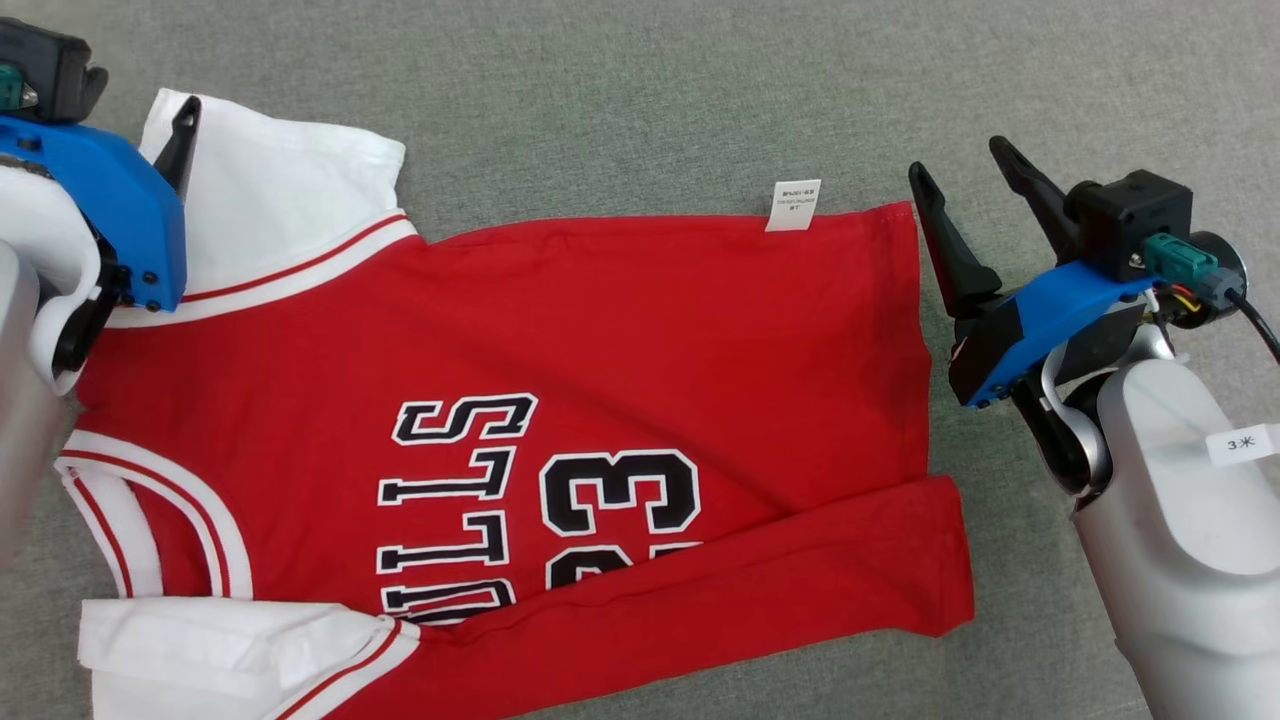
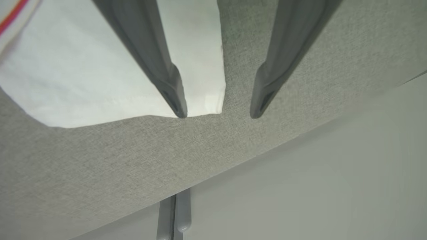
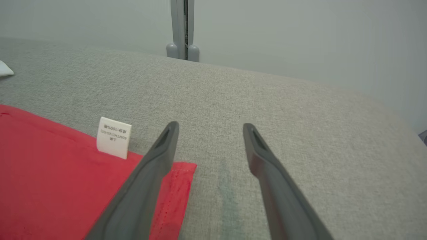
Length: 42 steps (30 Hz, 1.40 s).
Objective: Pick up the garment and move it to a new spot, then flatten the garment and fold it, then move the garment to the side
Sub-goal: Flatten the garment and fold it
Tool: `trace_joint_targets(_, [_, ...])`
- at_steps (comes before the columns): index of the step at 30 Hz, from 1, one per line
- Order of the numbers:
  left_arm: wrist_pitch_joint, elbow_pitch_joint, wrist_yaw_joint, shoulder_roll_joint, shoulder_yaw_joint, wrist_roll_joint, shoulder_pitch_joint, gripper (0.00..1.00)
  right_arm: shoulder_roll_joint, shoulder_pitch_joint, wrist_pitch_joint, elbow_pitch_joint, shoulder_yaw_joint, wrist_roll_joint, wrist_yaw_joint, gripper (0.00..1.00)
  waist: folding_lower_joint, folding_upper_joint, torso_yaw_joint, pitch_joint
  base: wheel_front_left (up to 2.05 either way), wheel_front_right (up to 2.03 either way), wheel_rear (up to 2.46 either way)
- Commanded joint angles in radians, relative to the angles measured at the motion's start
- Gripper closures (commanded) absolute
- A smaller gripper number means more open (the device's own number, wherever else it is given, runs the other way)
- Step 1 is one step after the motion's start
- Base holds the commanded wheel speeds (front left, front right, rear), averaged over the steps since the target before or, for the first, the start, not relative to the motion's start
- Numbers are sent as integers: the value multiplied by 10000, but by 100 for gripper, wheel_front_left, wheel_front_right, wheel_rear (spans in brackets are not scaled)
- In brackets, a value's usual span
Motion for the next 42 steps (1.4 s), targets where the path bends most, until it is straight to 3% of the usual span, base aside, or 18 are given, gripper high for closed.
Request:
trace_joint_targets(1, [148, 175, -5, 44, -216, -329, -169, 0, 16, -220, -59, 1, 31, 65, 1, 0, -1, -2, -49, 48, 0, 0, 0])
trace_joint_targets(10, [283, 915, -6, 51, -1282, -1729, -565, 0, -59, -206, 433, -205, 492, 706, 1, 0, -1, -2, -271, 222, 0, 0, 0])
trace_joint_targets(11, [273, 953, -6, 38, -1364, -1868, -582, 38, -99, -149, 572, -199, 573, 784, 1, 0, -1, -2, -275, 204, 0, 0, 0])
trace_joint_targets(13, [213, 1037, -7, 26, -1583, -2070, -633, 100, -190, -74, 800, -217, 675, 997, 1, 0, -1, -2, -262, 165, 0, 0, 0])
trace_joint_targets(24, [-692, 1018, -7, -52, -2632, -2742, -1178, 100, -504, -32, 1931, -1, 989, 1644, 1, 0, -1, -2, 100, 64, 0, 0, 0])
trace_joint_targets(34, [-1325, 973, -7, -215, -3395, -3111, -1623, 100, -453, -702, 2157, 1229, 1303, 1802, 1, 0, -1, -2, 490, 112, 0, 0, 0])
trace_joint_targets(36, [-1470, 982, -8, -250, -3541, -3172, -1695, 100, -490, -815, 2179, 1504, 1382, 1793, 1, 76, -1, -2, 575, 90, 0, 0, 0])
trace_joint_targets(37, [-1553, 1006, -8, -251, -3579, -3215, -1705, 100, -502, -864, 2135, 1605, 1398, 1806, 1, 100, -1, -2, 611, 70, 0, 0, 0])
trace_joint_targets(42, [-2154, 1090, -6, -264, -3801, -3387, -1790, 100, -496, -1043, 1753, 1728, 1345, 2018, 1, 100, -1, -2, 752, -134, 0, 0, 0])
